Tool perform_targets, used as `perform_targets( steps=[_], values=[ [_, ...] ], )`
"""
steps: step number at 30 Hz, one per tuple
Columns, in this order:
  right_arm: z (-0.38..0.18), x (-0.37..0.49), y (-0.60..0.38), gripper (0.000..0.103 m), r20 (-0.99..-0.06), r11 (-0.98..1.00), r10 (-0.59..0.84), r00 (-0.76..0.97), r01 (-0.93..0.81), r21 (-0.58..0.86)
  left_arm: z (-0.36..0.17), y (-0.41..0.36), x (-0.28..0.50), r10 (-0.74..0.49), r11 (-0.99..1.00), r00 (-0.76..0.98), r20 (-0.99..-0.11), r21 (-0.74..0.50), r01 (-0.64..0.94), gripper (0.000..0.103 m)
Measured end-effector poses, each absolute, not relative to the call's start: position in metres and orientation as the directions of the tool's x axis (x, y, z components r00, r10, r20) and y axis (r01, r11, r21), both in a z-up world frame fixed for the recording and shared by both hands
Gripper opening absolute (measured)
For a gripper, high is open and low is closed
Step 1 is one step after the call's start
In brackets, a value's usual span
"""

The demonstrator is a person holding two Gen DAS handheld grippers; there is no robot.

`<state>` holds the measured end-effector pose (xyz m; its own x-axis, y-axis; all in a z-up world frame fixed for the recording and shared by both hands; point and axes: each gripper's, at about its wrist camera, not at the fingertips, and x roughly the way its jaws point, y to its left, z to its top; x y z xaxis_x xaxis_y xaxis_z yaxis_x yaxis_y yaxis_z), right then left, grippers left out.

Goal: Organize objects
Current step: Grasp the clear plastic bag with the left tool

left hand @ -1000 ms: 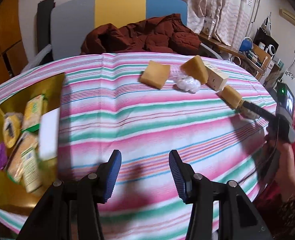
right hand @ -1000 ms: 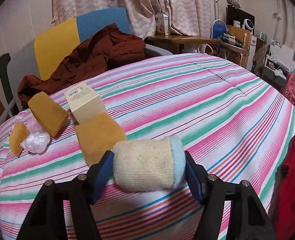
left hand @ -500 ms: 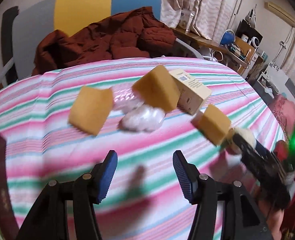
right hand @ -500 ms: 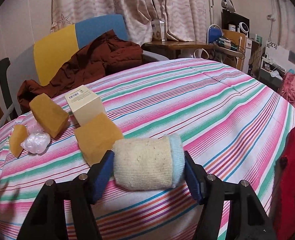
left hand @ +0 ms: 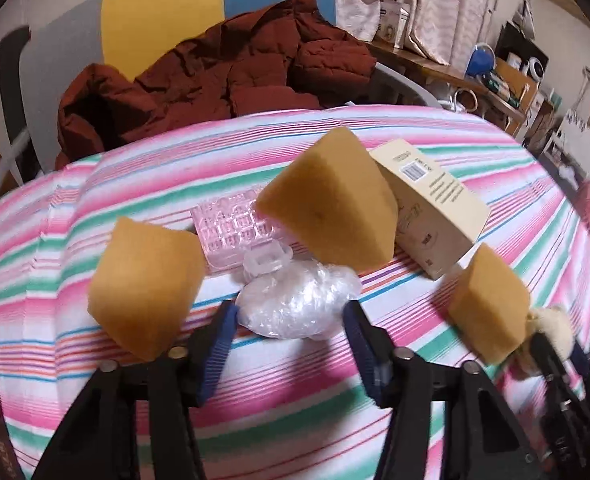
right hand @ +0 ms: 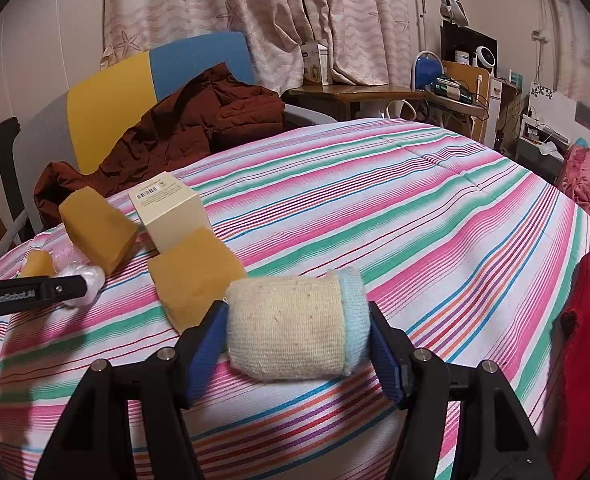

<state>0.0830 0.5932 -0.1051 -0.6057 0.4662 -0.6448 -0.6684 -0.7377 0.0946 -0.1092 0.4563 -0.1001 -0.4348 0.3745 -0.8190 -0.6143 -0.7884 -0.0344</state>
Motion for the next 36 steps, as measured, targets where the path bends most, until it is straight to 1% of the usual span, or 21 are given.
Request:
perform_targets(
  steps=[2,5,7,8,9,10,11,12,16,20,22,23,24,26,28,31,36],
  values=[
    [-0.105,0.083,0.593,0.067,-0.645,-0.738,0.467,-0.605,-0.668,0.094,-0.102,0.456,-0.104,0.374,-0.770,-0.451,-0.811,-0.001,-0.638,0.032],
    [-0.106,0.083,0.593,0.067,-0.643,-0.737,0.469,-0.606,-0.669,0.094,-0.104,0.445,-0.096,0.405,-0.761,-0.458,-0.791,-0.014,-0.649,0.031],
    [-0.105,0.083,0.593,0.067,-0.642,-0.737,0.469,-0.606,-0.670,0.094,-0.108,0.438,-0.088,0.411,-0.757,-0.466,-0.784,-0.009,-0.653,0.028],
    [-0.105,0.084,0.593,0.067,-0.642,-0.736,0.470,-0.606,-0.670,0.094,-0.110,0.433,-0.085,0.412,-0.756,-0.464,-0.784,-0.010,-0.654,0.024],
    [-0.105,0.084,0.593,0.067,-0.641,-0.736,0.471,-0.606,-0.671,0.093,-0.111,0.428,-0.082,0.421,-0.757,-0.459,-0.783,-0.024,-0.654,0.017],
    [-0.105,0.084,0.593,0.067,-0.640,-0.735,0.472,-0.606,-0.671,0.093,-0.110,0.425,-0.080,0.429,-0.760,-0.460,-0.778,-0.036,-0.649,0.016],
    [-0.105,0.085,0.593,0.067,-0.639,-0.735,0.473,-0.606,-0.671,0.093,-0.107,0.419,-0.078,0.441,-0.765,-0.463,-0.769,-0.053,-0.642,0.012],
    [-0.105,0.085,0.593,0.067,-0.639,-0.735,0.473,-0.607,-0.672,0.093,-0.106,0.415,-0.076,0.450,-0.767,-0.465,-0.762,-0.063,-0.639,0.010],
    [-0.105,0.085,0.592,0.067,-0.637,-0.734,0.478,-0.605,-0.673,0.088,-0.101,0.399,-0.065,0.473,-0.768,-0.478,-0.740,-0.081,-0.635,0.008],
    [-0.105,0.086,0.592,0.067,-0.637,-0.734,0.480,-0.604,-0.674,0.085,-0.094,0.389,-0.054,0.479,-0.772,-0.498,-0.723,-0.076,-0.631,0.008],
    [-0.105,0.086,0.592,0.067,-0.636,-0.733,0.483,-0.602,-0.676,0.083,-0.093,0.393,-0.050,0.487,-0.759,-0.490,-0.723,-0.073,-0.647,0.010],
    [-0.105,0.086,0.592,0.067,-0.636,-0.732,0.484,-0.601,-0.676,0.082,-0.092,0.397,-0.048,0.479,-0.753,-0.495,-0.725,-0.049,-0.656,0.021],
    [-0.105,0.086,0.591,0.067,-0.636,-0.732,0.485,-0.600,-0.677,0.081,-0.090,0.401,-0.046,0.465,-0.753,-0.513,-0.721,-0.018,-0.658,0.035],
    [-0.105,0.085,0.591,0.067,-0.635,-0.732,0.488,-0.599,-0.677,0.077,-0.084,0.410,-0.049,0.476,-0.740,-0.517,-0.712,-0.005,-0.673,0.043],
    [-0.105,0.085,0.590,0.067,-0.635,-0.732,0.487,-0.599,-0.677,0.077,-0.078,0.420,-0.057,0.476,-0.742,-0.520,-0.710,-0.006,-0.671,0.045],
    [-0.105,0.085,0.590,0.067,-0.635,-0.732,0.488,-0.599,-0.677,0.076,-0.078,0.438,-0.073,0.464,-0.739,-0.486,-0.740,-0.021,-0.673,0.046],
    [-0.105,0.085,0.591,0.067,-0.635,-0.732,0.487,-0.600,-0.677,0.078,-0.097,0.465,-0.087,0.425,-0.716,-0.431,-0.796,-0.004,-0.698,0.045]
  ],
)
